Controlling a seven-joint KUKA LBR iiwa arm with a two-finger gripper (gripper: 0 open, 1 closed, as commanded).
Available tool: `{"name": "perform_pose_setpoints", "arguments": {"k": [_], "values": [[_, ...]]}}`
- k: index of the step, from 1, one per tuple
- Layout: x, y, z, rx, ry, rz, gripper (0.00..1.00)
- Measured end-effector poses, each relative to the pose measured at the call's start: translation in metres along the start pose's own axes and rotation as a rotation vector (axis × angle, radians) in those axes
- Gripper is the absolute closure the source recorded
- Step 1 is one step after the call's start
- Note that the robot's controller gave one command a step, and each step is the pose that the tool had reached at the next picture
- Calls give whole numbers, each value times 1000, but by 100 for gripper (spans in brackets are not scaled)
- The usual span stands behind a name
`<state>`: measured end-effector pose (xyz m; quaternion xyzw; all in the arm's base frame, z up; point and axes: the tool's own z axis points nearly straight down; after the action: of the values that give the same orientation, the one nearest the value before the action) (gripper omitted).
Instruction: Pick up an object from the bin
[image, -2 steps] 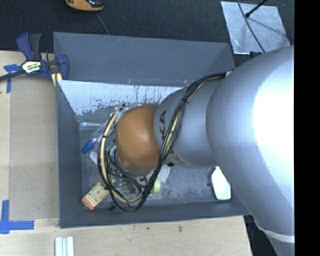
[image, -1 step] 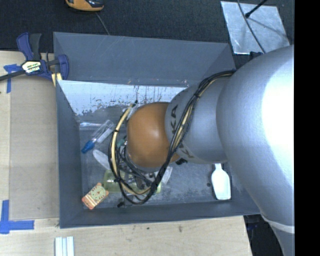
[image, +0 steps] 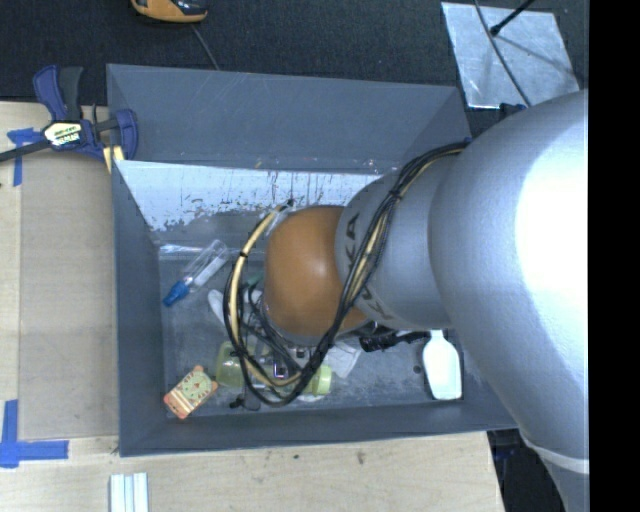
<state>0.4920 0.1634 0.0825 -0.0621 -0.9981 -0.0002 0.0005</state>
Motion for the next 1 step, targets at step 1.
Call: {"name": "perform_pose_setpoints", "arguments": {"k": [1], "values": [[-25, -20, 5, -1, -4, -35, 0]]}}
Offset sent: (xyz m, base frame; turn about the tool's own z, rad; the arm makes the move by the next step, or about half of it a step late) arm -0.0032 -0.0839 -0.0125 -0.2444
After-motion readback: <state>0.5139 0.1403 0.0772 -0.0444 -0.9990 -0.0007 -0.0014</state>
